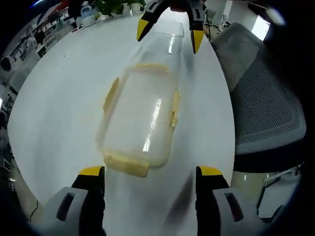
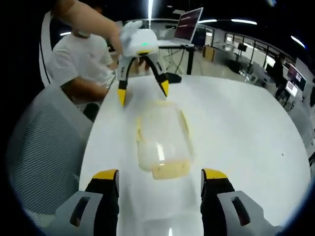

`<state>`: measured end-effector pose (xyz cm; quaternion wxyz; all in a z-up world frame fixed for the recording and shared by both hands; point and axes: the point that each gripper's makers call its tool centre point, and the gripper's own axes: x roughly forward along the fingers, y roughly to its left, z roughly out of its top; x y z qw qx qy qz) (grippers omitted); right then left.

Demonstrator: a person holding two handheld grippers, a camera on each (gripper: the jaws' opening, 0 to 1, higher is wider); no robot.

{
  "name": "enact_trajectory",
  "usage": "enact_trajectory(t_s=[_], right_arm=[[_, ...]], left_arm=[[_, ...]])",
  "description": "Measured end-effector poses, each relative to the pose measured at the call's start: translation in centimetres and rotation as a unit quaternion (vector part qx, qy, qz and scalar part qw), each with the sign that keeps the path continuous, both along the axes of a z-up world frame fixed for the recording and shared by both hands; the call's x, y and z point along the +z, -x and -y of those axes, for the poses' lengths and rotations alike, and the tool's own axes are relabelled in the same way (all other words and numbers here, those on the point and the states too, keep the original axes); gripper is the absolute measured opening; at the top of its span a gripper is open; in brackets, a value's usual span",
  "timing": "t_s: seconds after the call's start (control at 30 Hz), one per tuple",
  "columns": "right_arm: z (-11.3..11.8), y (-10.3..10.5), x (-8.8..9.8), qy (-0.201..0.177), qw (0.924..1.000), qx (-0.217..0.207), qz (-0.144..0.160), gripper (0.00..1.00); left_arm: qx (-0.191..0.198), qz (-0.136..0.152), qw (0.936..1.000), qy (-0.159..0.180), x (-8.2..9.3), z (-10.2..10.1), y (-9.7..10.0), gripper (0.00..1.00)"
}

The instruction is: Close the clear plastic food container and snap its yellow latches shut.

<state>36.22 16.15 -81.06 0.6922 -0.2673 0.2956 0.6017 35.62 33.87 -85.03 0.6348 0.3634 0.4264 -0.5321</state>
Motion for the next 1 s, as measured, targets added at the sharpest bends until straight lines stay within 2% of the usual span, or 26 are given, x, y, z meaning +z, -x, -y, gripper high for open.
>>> enact_trajectory(t_s=[0.57, 0.7, 1.0], right_arm=[[-0.8, -0.8, -1.0, 0.025, 0.9996, 0.012, -0.007, 0.65], [-0.6, -0.5, -1.6, 0.04, 0.9989, 0.02, -0.014, 0.62], [-0.6, -0.7, -2.8, 0.075, 0.9964, 0.038, -0.006, 0.6]], left_arm=[[-0.049, -0.002, 0.9985, -0.025, -1.0, -0.3, -0.3, 0.72], [-0.052, -0.002, 0.9984, -0.024, -0.9, -0.3, -0.5, 0.71], [-0.075, 0.001, 0.9965, -0.037, -1.5, -0.2, -1.1, 0.7]])
